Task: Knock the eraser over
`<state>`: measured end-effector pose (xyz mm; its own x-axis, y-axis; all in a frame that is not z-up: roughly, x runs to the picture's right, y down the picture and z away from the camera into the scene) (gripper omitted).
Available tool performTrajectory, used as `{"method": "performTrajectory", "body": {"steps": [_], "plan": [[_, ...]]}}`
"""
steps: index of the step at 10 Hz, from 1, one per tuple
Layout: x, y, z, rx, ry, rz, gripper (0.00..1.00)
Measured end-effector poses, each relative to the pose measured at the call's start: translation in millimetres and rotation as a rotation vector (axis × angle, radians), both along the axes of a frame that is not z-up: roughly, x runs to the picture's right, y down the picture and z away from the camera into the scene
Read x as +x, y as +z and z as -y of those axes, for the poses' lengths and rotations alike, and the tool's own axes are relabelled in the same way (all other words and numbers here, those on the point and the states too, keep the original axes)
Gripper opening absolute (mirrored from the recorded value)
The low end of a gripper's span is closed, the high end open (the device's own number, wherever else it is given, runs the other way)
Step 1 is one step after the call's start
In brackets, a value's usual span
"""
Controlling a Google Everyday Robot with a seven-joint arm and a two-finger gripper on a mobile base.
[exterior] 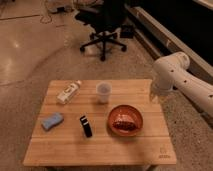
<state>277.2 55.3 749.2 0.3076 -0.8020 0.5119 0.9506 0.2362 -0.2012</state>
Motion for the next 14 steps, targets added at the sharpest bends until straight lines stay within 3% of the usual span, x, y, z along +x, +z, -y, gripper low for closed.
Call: {"method": "performTrajectory", "body": {"steps": [7, 10, 14], "plan": [[-56.4, -9.0, -11.4, 0.002, -0.012, 0.008, 0.41], [-35.2, -6.5, -9.6, -0.003, -0.014, 0.002, 0.41], [-52.3, -5.4, -12.4, -0.003, -0.014, 0.002, 0.41]]}}
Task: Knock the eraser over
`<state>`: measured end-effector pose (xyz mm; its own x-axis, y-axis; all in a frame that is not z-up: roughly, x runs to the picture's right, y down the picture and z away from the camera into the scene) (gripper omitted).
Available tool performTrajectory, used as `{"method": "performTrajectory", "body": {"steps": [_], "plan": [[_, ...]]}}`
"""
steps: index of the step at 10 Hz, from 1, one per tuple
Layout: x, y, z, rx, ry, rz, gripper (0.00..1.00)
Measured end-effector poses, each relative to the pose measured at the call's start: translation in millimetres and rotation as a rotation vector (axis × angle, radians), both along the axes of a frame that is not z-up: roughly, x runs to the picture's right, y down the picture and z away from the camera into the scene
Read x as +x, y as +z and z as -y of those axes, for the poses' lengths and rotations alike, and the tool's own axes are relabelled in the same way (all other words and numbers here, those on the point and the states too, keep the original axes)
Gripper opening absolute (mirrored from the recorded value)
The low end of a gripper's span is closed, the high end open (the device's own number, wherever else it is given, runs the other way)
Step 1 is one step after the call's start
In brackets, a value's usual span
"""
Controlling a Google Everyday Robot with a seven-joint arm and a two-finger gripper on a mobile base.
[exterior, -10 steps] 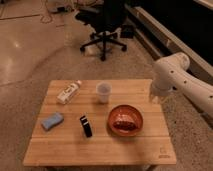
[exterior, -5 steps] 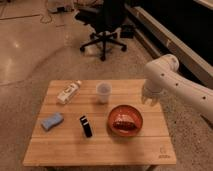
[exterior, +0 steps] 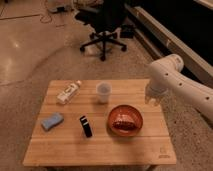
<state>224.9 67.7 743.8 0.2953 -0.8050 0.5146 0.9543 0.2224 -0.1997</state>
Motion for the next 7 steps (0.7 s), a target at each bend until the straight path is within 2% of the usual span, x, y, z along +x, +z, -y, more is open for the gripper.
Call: {"method": "performTrajectory", "body": {"steps": [2, 3, 5, 6, 7], "plan": [[4.5, -14.8, -6.4, 0.001, -0.001, -0.001, 0.41], [9.4, -14.3, -5.5, 0.002, -0.009, 0.002, 0.41], [-1.4, -3.5, 4.3, 0.003, -0.007, 0.007, 0.41], [-6.9, -2.5, 3.7, -0.001, -0.013, 0.004, 0.41], [-3.5, -9.0, 1.8, 0.000, -0.026, 0.004, 0.41]]}}
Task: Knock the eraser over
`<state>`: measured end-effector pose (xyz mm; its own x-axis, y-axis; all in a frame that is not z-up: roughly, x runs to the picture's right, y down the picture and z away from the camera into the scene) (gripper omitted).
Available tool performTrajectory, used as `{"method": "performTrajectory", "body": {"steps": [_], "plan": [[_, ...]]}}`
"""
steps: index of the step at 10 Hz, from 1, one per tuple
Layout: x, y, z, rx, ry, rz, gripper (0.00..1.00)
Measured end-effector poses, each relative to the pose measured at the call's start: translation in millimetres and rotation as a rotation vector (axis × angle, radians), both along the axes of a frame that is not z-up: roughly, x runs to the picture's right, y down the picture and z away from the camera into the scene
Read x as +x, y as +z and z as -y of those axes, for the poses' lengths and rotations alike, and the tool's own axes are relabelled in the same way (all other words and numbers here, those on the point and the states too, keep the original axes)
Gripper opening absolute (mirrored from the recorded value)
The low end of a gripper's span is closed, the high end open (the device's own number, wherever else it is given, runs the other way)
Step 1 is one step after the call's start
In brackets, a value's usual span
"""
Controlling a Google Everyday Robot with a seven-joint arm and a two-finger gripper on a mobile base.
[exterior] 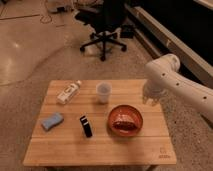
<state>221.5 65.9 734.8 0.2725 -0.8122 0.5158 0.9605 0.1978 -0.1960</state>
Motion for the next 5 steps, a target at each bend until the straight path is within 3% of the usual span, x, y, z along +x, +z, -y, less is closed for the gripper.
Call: {"method": "performTrajectory", "body": {"steps": [2, 4, 5], "plan": [[14.7, -2.6, -3.5, 0.003, -0.022, 0.010, 0.41], [5.6, 0.3, -1.5, 0.002, -0.010, 0.008, 0.41], [-3.2, -6.8, -4.8, -0.003, -0.024, 0.009, 0.41]]}}
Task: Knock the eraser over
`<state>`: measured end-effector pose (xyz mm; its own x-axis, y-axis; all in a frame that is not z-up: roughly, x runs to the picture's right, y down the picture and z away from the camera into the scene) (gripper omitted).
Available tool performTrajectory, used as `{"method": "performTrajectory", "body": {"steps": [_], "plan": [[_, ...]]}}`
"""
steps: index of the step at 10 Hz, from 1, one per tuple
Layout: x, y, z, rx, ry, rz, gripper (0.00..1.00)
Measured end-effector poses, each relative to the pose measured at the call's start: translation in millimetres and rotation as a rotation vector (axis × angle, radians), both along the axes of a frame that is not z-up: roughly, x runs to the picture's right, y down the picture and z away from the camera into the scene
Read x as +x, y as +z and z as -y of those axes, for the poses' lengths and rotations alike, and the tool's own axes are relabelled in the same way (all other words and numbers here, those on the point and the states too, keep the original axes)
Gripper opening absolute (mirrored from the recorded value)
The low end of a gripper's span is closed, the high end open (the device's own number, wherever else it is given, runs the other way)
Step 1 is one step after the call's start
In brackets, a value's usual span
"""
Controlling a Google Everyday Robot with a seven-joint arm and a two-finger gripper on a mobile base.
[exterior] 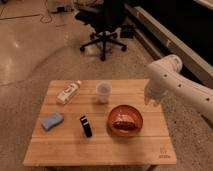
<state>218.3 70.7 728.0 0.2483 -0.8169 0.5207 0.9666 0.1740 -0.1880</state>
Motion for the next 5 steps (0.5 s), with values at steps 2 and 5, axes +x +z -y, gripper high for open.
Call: {"method": "performTrajectory", "body": {"steps": [2, 5], "plan": [[5.7, -1.9, -3.1, 0.001, 0.001, -0.007, 0.41], [9.5, 2.5, 0.1, 0.002, -0.005, 0.000, 0.41]]}}
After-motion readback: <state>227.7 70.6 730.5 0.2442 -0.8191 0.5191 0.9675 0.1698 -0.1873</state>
